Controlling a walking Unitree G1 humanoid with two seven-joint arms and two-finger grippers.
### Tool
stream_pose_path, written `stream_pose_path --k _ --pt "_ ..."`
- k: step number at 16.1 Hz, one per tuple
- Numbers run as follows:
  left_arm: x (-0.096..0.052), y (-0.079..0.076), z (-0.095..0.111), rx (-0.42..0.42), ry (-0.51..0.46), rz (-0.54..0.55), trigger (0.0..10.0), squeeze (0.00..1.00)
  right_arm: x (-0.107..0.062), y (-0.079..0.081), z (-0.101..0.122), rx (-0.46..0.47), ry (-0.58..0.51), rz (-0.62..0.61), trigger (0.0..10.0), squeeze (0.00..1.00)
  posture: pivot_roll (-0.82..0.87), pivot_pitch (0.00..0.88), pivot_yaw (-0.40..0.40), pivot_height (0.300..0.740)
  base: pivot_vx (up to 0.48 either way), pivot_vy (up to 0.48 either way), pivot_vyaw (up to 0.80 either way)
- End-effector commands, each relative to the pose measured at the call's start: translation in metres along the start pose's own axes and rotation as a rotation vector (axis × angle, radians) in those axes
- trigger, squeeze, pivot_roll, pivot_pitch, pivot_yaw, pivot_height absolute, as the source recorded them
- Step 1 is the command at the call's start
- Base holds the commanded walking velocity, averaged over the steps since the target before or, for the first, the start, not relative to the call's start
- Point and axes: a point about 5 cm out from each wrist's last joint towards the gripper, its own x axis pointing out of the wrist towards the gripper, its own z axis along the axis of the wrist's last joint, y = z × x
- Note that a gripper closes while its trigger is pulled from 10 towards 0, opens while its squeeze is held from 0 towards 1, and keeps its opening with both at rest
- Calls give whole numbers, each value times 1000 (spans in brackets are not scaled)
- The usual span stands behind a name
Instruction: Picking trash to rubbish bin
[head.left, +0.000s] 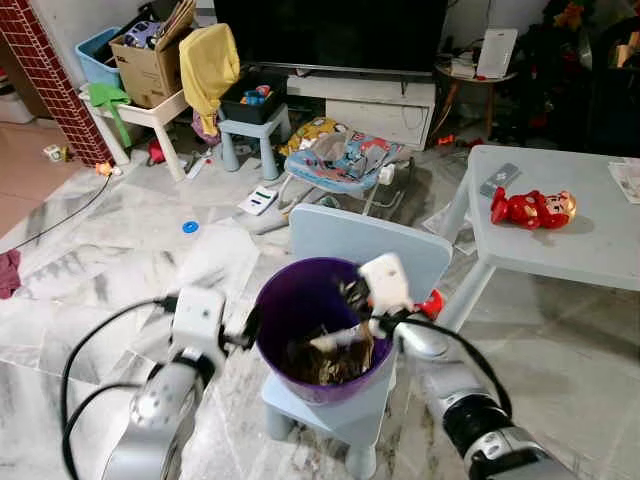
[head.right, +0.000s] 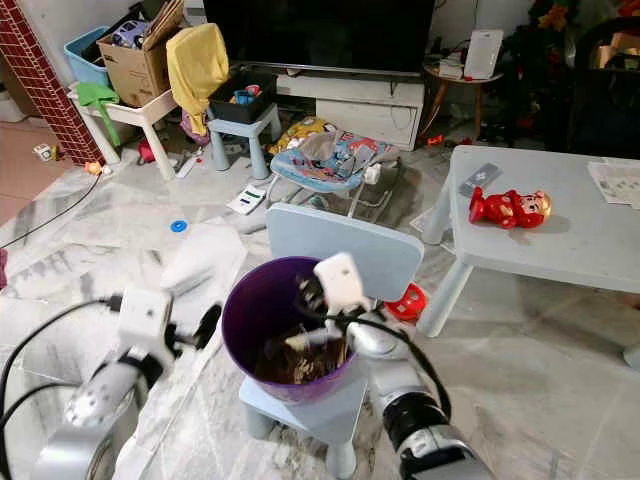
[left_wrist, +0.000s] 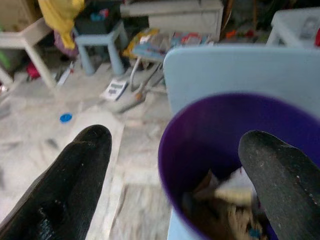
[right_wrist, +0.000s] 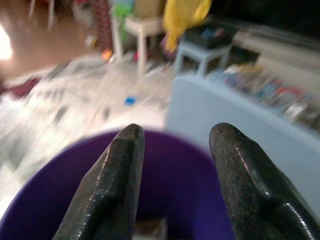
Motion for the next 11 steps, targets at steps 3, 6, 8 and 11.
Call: stream_pose_path --k 3,6,8,11 --pt "16 -8 19 -2 -92 -20 10000 1000 -19 -32 41 -23 -203 -177 10000 1000 41 74 11 740 0 0 0" --pt "27 -12 31 -4 -150 -1 10000 1000 -41 -57 57 -40 -265 -324 10000 1000 13 71 17 740 0 0 0" --pt "30 -13 36 -15 -172 1 10000 0 -56 -70 65 -52 -274 -386 10000 1000 6 69 17 740 0 0 0" --pt "33 -12 40 -34 -193 19 10000 0 -72 -79 66 -11 -252 -419 10000 1000 -16 71 17 740 0 0 0"
